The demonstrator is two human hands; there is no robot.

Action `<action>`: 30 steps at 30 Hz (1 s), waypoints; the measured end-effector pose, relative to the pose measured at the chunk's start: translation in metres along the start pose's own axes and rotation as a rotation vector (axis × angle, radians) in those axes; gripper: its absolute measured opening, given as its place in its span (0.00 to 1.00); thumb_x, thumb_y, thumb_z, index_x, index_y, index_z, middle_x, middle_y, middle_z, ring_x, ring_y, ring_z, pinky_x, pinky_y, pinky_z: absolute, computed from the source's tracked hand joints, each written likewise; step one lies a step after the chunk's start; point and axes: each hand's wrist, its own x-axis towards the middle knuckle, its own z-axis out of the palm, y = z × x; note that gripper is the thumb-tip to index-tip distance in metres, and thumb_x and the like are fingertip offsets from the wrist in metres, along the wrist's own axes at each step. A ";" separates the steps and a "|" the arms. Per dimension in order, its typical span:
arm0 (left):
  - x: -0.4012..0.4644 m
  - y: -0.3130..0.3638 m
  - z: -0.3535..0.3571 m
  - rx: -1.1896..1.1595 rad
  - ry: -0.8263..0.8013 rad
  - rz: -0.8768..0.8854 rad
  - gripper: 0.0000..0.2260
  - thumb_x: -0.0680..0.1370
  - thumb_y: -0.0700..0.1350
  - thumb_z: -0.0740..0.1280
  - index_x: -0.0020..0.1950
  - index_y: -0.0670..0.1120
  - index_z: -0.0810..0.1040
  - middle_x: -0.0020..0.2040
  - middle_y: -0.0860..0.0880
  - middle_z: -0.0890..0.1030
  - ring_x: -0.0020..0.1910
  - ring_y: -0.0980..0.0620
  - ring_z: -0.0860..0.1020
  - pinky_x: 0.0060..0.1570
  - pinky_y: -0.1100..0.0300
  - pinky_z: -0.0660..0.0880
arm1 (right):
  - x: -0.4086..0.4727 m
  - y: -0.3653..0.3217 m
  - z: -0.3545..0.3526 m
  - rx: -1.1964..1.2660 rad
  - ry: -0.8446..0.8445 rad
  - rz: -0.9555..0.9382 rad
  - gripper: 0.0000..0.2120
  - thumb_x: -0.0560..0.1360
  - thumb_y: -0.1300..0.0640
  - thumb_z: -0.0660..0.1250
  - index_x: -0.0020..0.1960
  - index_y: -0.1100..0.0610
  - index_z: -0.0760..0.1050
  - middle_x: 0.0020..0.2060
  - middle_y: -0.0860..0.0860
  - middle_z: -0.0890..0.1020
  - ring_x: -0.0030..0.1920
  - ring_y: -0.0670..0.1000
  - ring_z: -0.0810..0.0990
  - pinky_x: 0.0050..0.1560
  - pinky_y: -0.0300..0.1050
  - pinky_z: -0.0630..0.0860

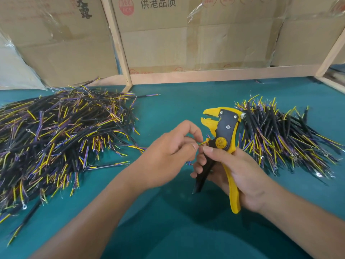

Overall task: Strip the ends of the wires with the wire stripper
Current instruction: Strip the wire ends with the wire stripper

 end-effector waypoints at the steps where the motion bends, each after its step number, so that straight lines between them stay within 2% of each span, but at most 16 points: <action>1: 0.000 0.000 0.001 -0.022 -0.011 0.000 0.06 0.77 0.45 0.56 0.51 0.49 0.70 0.36 0.49 0.79 0.35 0.43 0.77 0.41 0.45 0.78 | 0.000 0.001 0.000 -0.011 0.002 -0.011 0.04 0.73 0.59 0.69 0.43 0.59 0.80 0.35 0.57 0.75 0.36 0.57 0.76 0.44 0.53 0.80; 6: 0.000 0.000 0.003 -0.030 -0.035 -0.008 0.07 0.79 0.41 0.55 0.52 0.49 0.70 0.37 0.48 0.79 0.37 0.44 0.78 0.43 0.41 0.77 | 0.000 0.003 -0.001 -0.027 0.002 -0.030 0.04 0.74 0.60 0.68 0.40 0.58 0.80 0.35 0.57 0.75 0.36 0.57 0.76 0.44 0.52 0.80; 12: -0.001 0.001 0.003 0.008 -0.048 -0.015 0.07 0.77 0.43 0.56 0.53 0.51 0.70 0.38 0.49 0.79 0.39 0.44 0.78 0.45 0.39 0.78 | 0.000 0.003 -0.001 -0.009 -0.002 -0.040 0.05 0.74 0.60 0.67 0.40 0.59 0.80 0.34 0.57 0.75 0.36 0.57 0.76 0.44 0.53 0.80; 17: -0.001 0.001 0.000 0.242 -0.063 0.027 0.09 0.79 0.42 0.57 0.54 0.56 0.67 0.38 0.55 0.82 0.38 0.48 0.82 0.47 0.53 0.74 | 0.000 0.003 -0.001 -0.032 -0.004 -0.053 0.05 0.75 0.60 0.67 0.41 0.59 0.80 0.34 0.57 0.75 0.36 0.56 0.76 0.45 0.53 0.80; 20: -0.002 0.003 -0.001 0.288 -0.071 0.038 0.09 0.79 0.43 0.57 0.54 0.57 0.66 0.39 0.56 0.82 0.40 0.50 0.82 0.48 0.55 0.73 | 0.000 0.004 -0.002 -0.060 0.009 -0.074 0.06 0.76 0.61 0.67 0.41 0.59 0.80 0.34 0.57 0.75 0.36 0.56 0.77 0.45 0.52 0.80; 23: -0.002 0.003 0.000 0.256 -0.059 0.042 0.07 0.80 0.44 0.58 0.55 0.55 0.66 0.40 0.56 0.82 0.41 0.50 0.82 0.50 0.51 0.75 | 0.000 0.005 -0.004 -0.069 0.044 -0.088 0.06 0.77 0.62 0.67 0.43 0.59 0.80 0.34 0.58 0.76 0.36 0.57 0.77 0.45 0.53 0.81; 24: -0.002 0.003 0.000 0.251 -0.057 0.046 0.06 0.80 0.44 0.58 0.55 0.54 0.66 0.40 0.56 0.82 0.41 0.51 0.82 0.50 0.53 0.75 | 0.000 0.004 -0.004 -0.064 0.059 -0.086 0.04 0.76 0.62 0.67 0.43 0.59 0.80 0.34 0.58 0.75 0.36 0.57 0.77 0.45 0.53 0.80; 28: -0.002 0.004 -0.003 0.299 -0.047 0.081 0.02 0.82 0.43 0.61 0.53 0.47 0.68 0.39 0.60 0.82 0.36 0.60 0.79 0.39 0.71 0.68 | 0.001 0.003 -0.003 -0.069 0.090 -0.097 0.03 0.76 0.63 0.69 0.43 0.60 0.79 0.34 0.58 0.75 0.36 0.57 0.77 0.46 0.53 0.81; 30: -0.002 0.005 -0.005 0.335 0.001 0.116 0.02 0.82 0.42 0.63 0.51 0.46 0.71 0.36 0.61 0.80 0.32 0.63 0.75 0.34 0.73 0.66 | 0.001 0.001 -0.003 -0.046 0.106 -0.104 0.02 0.75 0.62 0.68 0.44 0.60 0.77 0.33 0.57 0.75 0.35 0.56 0.76 0.44 0.52 0.81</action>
